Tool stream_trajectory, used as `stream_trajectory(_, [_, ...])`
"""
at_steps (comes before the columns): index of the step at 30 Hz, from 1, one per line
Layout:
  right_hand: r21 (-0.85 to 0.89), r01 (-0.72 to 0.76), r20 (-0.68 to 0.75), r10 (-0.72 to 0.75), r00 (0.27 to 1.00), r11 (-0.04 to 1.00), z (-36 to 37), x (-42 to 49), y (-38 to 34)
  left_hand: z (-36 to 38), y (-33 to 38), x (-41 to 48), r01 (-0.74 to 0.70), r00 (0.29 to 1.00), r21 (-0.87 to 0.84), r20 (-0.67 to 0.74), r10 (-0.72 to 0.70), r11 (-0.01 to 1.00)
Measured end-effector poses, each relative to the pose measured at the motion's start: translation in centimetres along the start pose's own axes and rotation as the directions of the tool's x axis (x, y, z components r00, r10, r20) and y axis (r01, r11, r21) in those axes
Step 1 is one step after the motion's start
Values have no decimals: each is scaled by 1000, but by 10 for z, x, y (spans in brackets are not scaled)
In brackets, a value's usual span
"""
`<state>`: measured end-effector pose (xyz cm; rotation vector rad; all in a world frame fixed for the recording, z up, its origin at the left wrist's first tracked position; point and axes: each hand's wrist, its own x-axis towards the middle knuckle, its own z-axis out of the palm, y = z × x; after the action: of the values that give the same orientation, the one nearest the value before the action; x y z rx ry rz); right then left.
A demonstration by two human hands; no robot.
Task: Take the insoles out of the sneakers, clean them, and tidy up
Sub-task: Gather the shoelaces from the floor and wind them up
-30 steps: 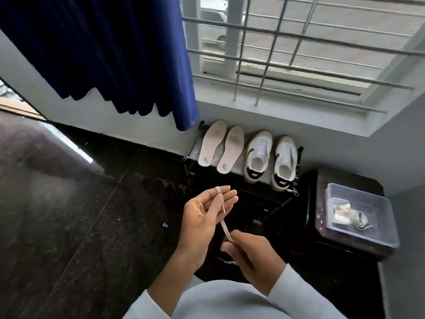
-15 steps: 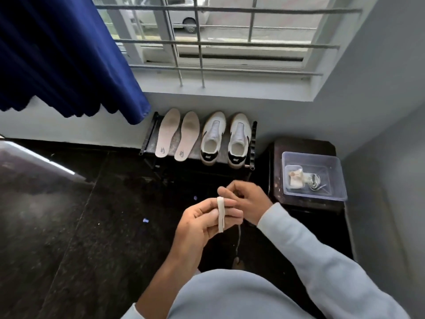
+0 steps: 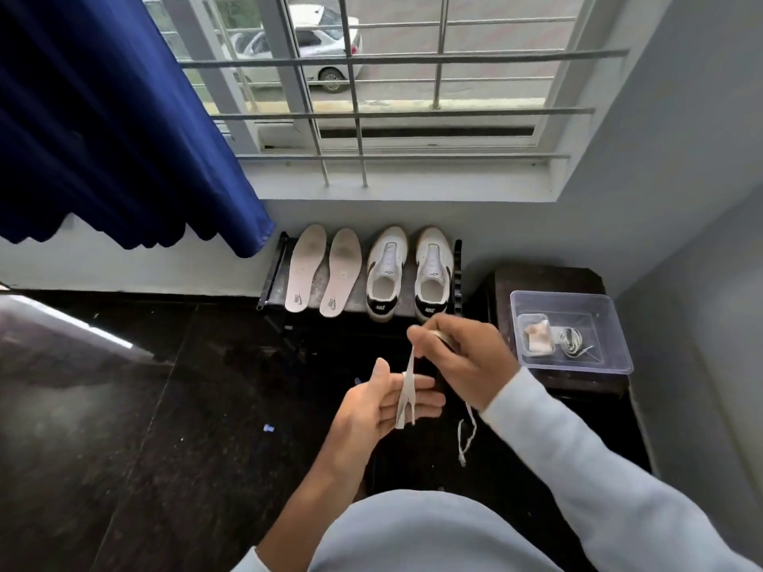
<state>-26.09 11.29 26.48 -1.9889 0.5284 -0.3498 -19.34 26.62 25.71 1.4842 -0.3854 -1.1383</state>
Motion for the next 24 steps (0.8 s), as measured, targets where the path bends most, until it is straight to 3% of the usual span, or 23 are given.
stream_trajectory(5, [-54,-241,153,247,957,969,43,8,46,-15,8,-7,-57,998,-122,3,58,991])
stream_trajectory(10, [-52,-164,277,172,945,985,63,-59,20,-32,6,1,-108,992,-151,-79,97,983])
stream_trajectory(14, [19,-56,163,52,985,998,43,-47,-10,-33,-4,3,-54,997,-19,-49,53,998])
stream_trajectory(17, [24,-50,82,48,995,998,25,-9,-15,-32,-10,1,-17,999,86,41,14,996])
stream_trajectory(20, [-98,-164,50,169,984,982,23,22,11,-33,-9,-3,12,995,30,100,-15,999])
stream_trajectory(24, [-192,-280,156,311,937,941,60,5,41,-38,-6,-2,-15,995,-174,94,32,985])
